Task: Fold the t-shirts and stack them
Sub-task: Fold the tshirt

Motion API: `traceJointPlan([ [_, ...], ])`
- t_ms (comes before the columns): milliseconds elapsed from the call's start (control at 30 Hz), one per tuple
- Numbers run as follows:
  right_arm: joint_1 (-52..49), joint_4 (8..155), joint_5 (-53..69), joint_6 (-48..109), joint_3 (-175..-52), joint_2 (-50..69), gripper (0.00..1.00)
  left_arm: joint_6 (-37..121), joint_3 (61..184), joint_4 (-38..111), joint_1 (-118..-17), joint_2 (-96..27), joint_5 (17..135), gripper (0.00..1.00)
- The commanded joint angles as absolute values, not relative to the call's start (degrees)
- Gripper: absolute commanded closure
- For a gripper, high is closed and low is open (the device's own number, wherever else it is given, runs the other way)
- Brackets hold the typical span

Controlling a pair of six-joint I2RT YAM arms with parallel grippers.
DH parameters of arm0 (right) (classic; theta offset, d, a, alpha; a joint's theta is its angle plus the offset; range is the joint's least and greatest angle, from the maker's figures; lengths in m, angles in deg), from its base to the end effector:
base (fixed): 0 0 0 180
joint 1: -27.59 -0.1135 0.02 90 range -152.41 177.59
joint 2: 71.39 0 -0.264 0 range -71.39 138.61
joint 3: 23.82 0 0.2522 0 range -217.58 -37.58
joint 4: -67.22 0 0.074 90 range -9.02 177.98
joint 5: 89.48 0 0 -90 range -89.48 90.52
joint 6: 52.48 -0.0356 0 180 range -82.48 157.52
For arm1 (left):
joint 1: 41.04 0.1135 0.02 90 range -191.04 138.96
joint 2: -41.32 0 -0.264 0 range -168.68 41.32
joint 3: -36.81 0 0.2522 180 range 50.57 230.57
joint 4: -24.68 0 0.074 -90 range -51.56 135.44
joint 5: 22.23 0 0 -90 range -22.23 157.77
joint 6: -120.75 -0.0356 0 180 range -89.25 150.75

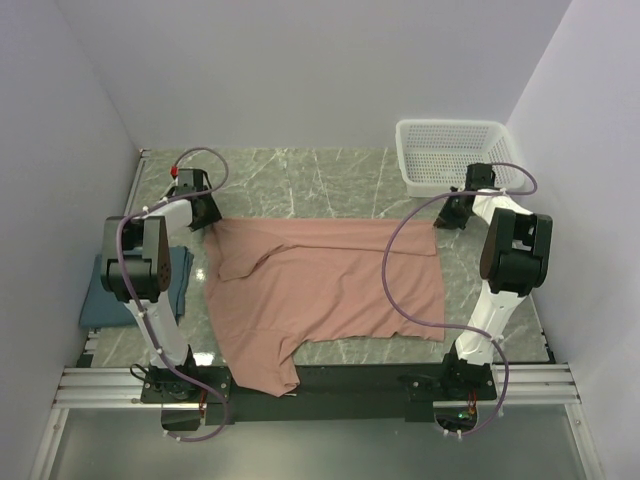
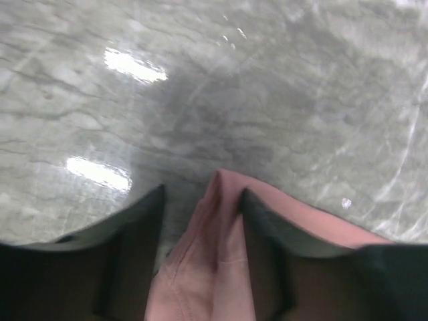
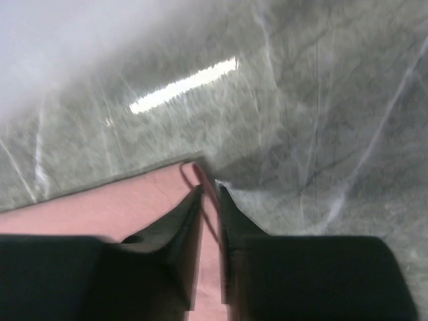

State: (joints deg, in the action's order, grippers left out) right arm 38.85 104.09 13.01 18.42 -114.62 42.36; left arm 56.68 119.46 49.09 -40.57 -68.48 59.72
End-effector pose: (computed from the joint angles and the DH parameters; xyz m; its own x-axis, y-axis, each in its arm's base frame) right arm 0.4068 -0.0731 0.1628 -0.7736 0.4798 -0.4139 0.3568 0.8697 0.3412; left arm 0.4017 0.0083 0.1612 -0.6628 -0.4384 -0.6071 -0.4281 0.8870 -0.1732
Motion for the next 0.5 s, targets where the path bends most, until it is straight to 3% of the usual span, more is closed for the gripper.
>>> traceJointPlan([
  [0, 39.3, 99.4, 13.1, 18.6, -116.4, 40.5, 0.67, 56.0, 120.8, 49.2, -39.8, -65.6, 55.9, 0.43],
  [100, 38.7, 100.1, 12.7, 18.1, -114.7, 36.6, 0.55, 55.6, 120.8, 50.8, -40.4, -61.1, 54.3, 0.30],
  [233, 37.3, 101.8, 11.0, 17.1, -111.9, 30.0, 0.50, 55.7, 121.4, 54.3, -42.2, -54.8, 52.0, 0.11],
  [467, 28.8, 103.2, 7.3, 12.2, -102.1, 12.0, 0.48, 54.7, 117.5, 60.7, -51.6, -38.2, 46.1, 0.07],
])
